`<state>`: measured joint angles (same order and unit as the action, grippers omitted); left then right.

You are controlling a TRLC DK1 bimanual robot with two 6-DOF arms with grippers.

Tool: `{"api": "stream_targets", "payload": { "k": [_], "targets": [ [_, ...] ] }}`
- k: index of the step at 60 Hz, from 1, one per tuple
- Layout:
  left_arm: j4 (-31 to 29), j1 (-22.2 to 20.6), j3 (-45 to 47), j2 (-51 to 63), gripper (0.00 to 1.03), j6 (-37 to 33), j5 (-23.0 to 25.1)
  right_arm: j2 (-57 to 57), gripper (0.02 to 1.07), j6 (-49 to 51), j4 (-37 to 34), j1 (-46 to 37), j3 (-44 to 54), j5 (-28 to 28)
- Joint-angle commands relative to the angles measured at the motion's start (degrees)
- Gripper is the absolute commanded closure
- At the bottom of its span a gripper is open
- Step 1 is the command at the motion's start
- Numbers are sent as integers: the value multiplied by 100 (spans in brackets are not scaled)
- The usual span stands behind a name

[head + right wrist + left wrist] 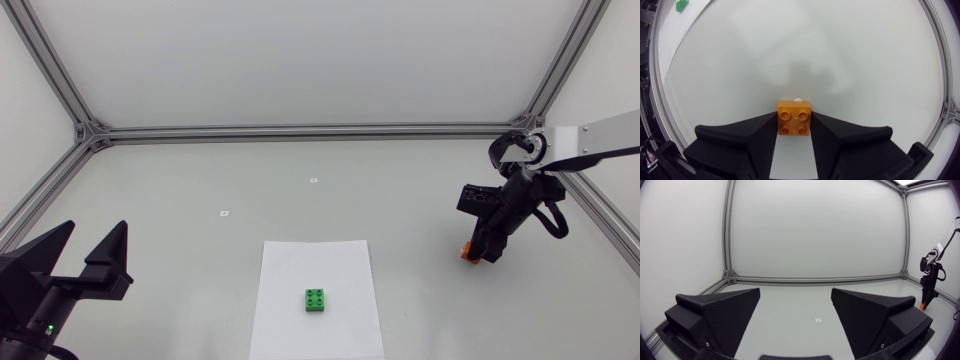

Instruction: Pick up the orange 2x2 brick with the right arm and stack it on top of the green 2x2 brick in the center

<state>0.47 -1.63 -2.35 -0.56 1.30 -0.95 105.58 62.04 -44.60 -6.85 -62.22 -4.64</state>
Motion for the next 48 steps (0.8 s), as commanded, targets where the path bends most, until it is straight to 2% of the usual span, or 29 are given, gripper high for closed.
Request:
{"api": "stream_targets", "payload": {
  "k": [1,17,19,24,33,35,48],
  "targets": [
    [-65,5,235,-32,4,-33,16,-99,77,194,-14,35,175,-10],
    [-65,5,235,-32,4,-33,16,-222,87,212,-49,35,104,16],
    [-65,5,235,-32,4,-33,16,-222,92,212,-93,35,52,-54],
    [-65,5,235,-32,4,-33,16,-231,96,212,-198,35,-10,-89],
    [-65,5,235,-32,4,-33,16,-380,98,212,-146,132,34,104],
    [-65,5,235,-32,4,-33,16,-415,101,194,-216,140,-19,60],
    [-65,5,235,-32,4,-33,16,-1101,101,19,-576,668,-63,43]
  ]
}}
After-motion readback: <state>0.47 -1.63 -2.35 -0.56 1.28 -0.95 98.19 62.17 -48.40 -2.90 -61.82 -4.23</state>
